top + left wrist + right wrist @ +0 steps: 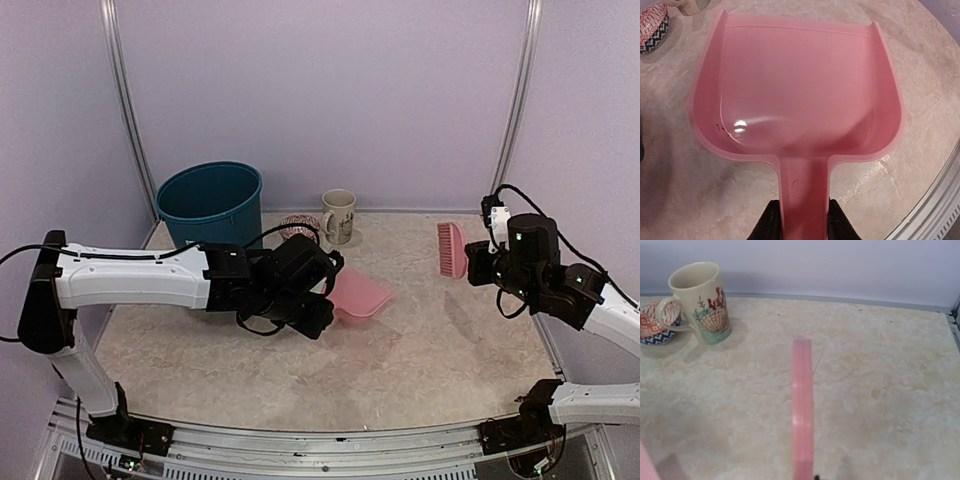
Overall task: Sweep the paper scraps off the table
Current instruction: Place the dustpan at the center of the board.
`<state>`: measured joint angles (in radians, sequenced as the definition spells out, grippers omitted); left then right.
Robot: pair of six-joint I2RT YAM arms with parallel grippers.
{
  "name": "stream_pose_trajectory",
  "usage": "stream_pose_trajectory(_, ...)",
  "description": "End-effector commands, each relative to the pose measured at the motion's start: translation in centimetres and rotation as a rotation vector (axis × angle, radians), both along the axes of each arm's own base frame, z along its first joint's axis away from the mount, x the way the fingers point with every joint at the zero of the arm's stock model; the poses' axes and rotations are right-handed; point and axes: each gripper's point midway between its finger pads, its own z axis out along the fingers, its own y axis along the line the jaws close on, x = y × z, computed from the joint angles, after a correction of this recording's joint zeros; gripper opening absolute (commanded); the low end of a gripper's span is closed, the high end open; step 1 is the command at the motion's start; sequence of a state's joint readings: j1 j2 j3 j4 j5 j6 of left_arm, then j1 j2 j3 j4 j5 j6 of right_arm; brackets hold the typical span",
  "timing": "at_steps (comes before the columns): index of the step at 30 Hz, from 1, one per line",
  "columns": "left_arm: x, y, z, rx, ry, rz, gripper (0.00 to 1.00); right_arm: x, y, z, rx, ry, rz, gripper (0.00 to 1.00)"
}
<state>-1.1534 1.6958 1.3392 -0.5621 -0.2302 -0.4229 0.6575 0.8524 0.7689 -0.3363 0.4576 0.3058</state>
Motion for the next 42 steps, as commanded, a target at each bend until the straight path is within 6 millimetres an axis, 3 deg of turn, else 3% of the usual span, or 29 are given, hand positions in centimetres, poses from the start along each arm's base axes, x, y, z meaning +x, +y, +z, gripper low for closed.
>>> stream_pose_trajectory(1,0.8,-1.6,0.1,0.001,-0.027,0.037,0.0,0.0,-0.9,0.3,0.004,-0.019,-0.033,0.0)
stream_pose_trajectory(9,2.5,-3.9,-2.9,0.0,-0.011,0.053,0.0,-0.1,-0.3,-0.8,0.018,0.007,-0.003,0.0)
stream_pose_trajectory(16,3.6,-5.2,-5.2,-0.03,0.028,0.04,0.0,-0.3,0.0,-0.7,0.039,-0.016,0.02,0.0)
stream_pose_trajectory(21,5.0,-5.3,-6.5,-0.024,0.023,0.072,0.0,-0.3,0.2,-1.1,0.034,-0.008,0.028,0.0)
stream_pose_trajectory(35,6.4,-5.6,-10.6,-0.028,0.107,0.095,0.0,-0.3,0.2,-1.6,0.033,-0.005,0.027,0.0)
stream_pose_trajectory(39,6.5,-5.6,-10.8,-0.029,0.108,0.1,0.08,-0.3,0.1,-1.8,0.031,-0.002,0.022,0.0)
stream_pose_trajectory(42,6.5,-5.6,-10.6,-0.031,0.108,0.099,0.22,-0.3,0.1,-1.8,0.031,-0.001,0.023,0.0)
